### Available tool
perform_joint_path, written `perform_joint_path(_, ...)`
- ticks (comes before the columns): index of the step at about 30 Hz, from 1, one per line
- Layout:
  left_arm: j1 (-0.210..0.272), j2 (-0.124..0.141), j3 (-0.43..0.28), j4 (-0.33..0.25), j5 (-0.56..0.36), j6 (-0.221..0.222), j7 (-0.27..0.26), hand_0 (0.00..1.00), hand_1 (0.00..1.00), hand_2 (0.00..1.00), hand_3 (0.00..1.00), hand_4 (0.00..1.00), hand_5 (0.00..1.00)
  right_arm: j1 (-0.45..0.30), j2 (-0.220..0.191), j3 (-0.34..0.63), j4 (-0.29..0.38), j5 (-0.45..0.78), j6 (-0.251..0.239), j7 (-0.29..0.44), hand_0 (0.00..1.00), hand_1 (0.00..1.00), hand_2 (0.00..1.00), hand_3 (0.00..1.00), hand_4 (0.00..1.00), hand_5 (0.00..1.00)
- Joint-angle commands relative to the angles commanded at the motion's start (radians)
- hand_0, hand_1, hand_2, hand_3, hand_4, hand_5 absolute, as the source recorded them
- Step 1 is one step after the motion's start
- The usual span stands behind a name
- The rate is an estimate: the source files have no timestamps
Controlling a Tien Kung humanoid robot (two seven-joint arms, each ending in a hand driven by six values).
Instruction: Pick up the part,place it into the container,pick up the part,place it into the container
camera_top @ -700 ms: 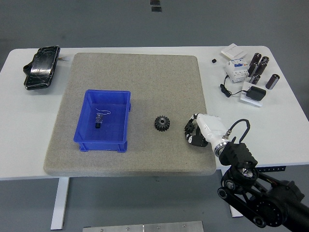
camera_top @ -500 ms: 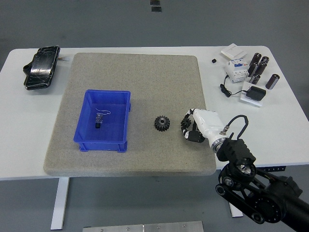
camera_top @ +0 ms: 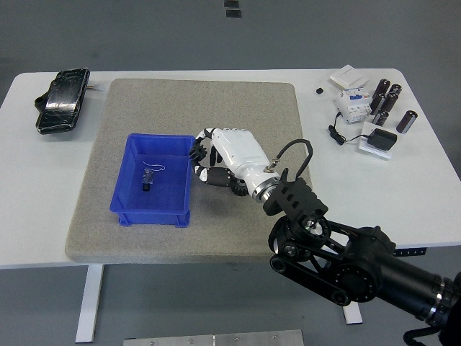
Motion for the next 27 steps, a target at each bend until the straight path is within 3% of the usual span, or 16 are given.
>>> perform_joint_path(3, -0.001, 0.001, -0.002, 0.000, 0.004, 0.000, 0.001, 0.668, 0.600, 0.591, 0.589, 0.684, 0.534, 0.040, 0.022, -0.043, -0.007, 0.025, 0.006, 0.006, 0.344, 0.375, 0.339, 0.427, 0.582, 0.249)
perform_joint_path(4, -0.002, 0.001, -0.002, 0.000, 0.004, -0.001, 0.001, 0.666, 0.600, 0.592, 0.591, 0.689, 0.538, 0.055, 0.030, -0.059, -0.012, 0.033, 0.009, 0.007, 0.418, 0.388, 0.364, 0.460, 0.576, 0.261)
perform_joint_path(9, -0.007, 0.003, -0.003, 0.000, 0.009, -0.002, 0.001, 0.666, 0.600, 0.592, 0.591, 0.689, 0.538, 0.091, 0.055, -0.123, -0.038, 0.075, 0.029, 0.014, 0.418, 0.388, 0.364, 0.460, 0.576, 0.261)
perform_joint_path(10, -0.007, 0.003, -0.003, 0.000, 0.009, -0.002, 0.001, 0.666, 0.600, 0.592, 0.591, 0.692, 0.542, 0.094, 0.058, -0.132, -0.043, 0.083, 0.037, 0.016, 0.520, 0.446, 0.516, 0.559, 0.606, 0.301)
perform_joint_path(15, -0.007, 0.003, -0.003, 0.000, 0.009, -0.002, 0.003, 0.666, 0.600, 0.592, 0.591, 0.692, 0.542, 0.103, 0.067, -0.166, -0.081, 0.110, 0.073, 0.019, 0.520, 0.446, 0.516, 0.559, 0.606, 0.301)
perform_joint_path(16, -0.007, 0.003, -0.003, 0.000, 0.009, -0.002, 0.003, 0.666, 0.600, 0.592, 0.592, 0.693, 0.544, 0.104, 0.067, -0.169, -0.090, 0.110, 0.078, 0.018, 0.645, 0.603, 0.649, 0.689, 0.635, 0.338)
perform_joint_path(21, -0.009, 0.004, -0.003, 0.000, 0.010, -0.002, 0.002, 0.666, 0.600, 0.592, 0.592, 0.693, 0.544, 0.111, 0.067, -0.169, -0.114, 0.101, 0.079, 0.019, 0.645, 0.603, 0.649, 0.689, 0.635, 0.338)
perform_joint_path(22, -0.009, 0.004, -0.004, 0.000, 0.010, -0.002, 0.002, 0.666, 0.600, 0.593, 0.593, 0.693, 0.545, 0.112, 0.067, -0.169, -0.117, 0.101, 0.076, 0.020, 0.674, 0.614, 0.664, 0.807, 0.652, 0.368)
perform_joint_path(27, -0.010, 0.004, -0.003, 0.000, 0.010, -0.002, 0.002, 0.666, 0.600, 0.593, 0.593, 0.693, 0.545, 0.114, 0.067, -0.174, -0.123, 0.095, 0.071, 0.026, 0.674, 0.614, 0.664, 0.807, 0.652, 0.368)
